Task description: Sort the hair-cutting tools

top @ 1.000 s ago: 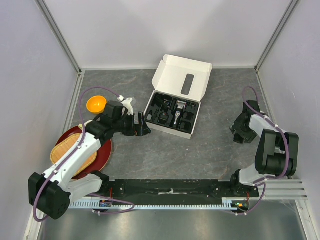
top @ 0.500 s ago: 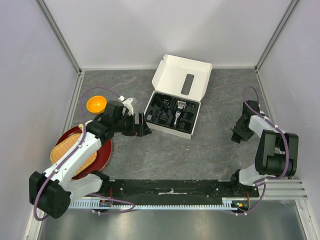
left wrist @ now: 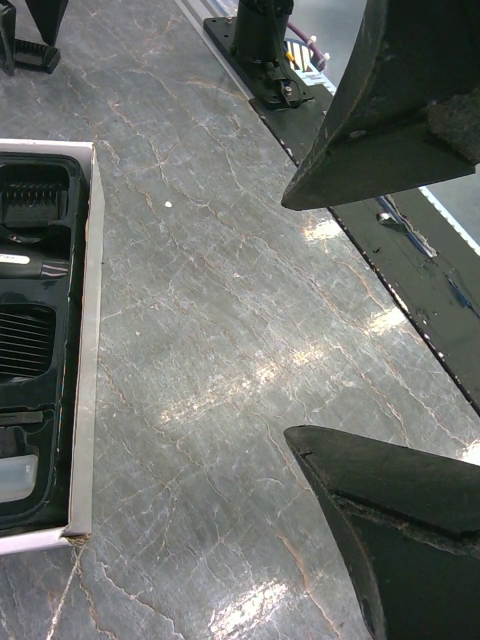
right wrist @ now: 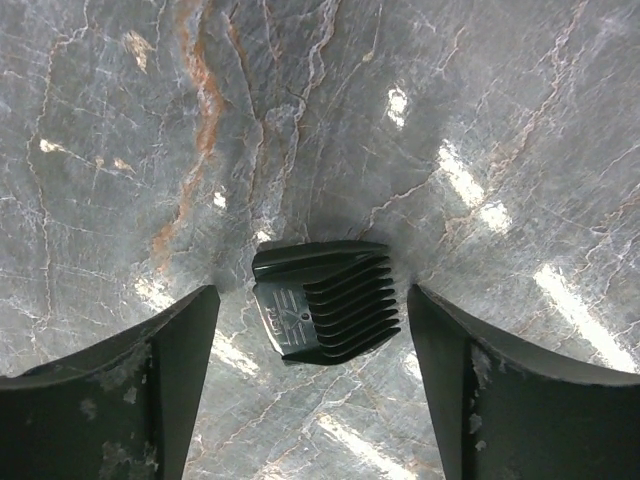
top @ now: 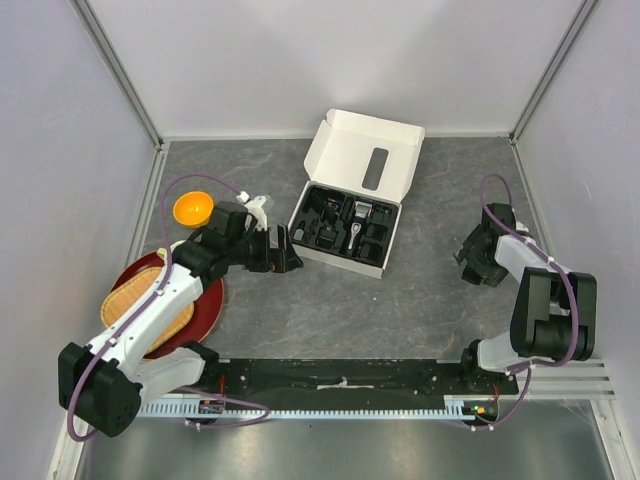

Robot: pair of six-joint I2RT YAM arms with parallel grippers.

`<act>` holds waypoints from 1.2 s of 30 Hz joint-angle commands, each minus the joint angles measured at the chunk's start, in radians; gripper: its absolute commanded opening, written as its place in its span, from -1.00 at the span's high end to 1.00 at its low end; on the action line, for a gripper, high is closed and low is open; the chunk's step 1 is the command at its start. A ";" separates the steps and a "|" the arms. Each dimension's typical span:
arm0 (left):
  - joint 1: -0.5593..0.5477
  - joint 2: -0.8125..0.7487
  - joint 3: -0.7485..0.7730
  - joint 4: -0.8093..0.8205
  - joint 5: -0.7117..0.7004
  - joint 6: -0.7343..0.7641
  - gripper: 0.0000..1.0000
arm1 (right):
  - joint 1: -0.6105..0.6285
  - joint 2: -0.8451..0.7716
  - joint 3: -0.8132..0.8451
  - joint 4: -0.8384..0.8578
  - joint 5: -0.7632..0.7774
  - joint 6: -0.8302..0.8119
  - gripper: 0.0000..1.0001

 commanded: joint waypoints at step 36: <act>0.004 -0.009 0.015 0.015 0.020 0.007 -0.89 | 0.058 -0.036 0.040 -0.036 -0.103 -0.005 0.08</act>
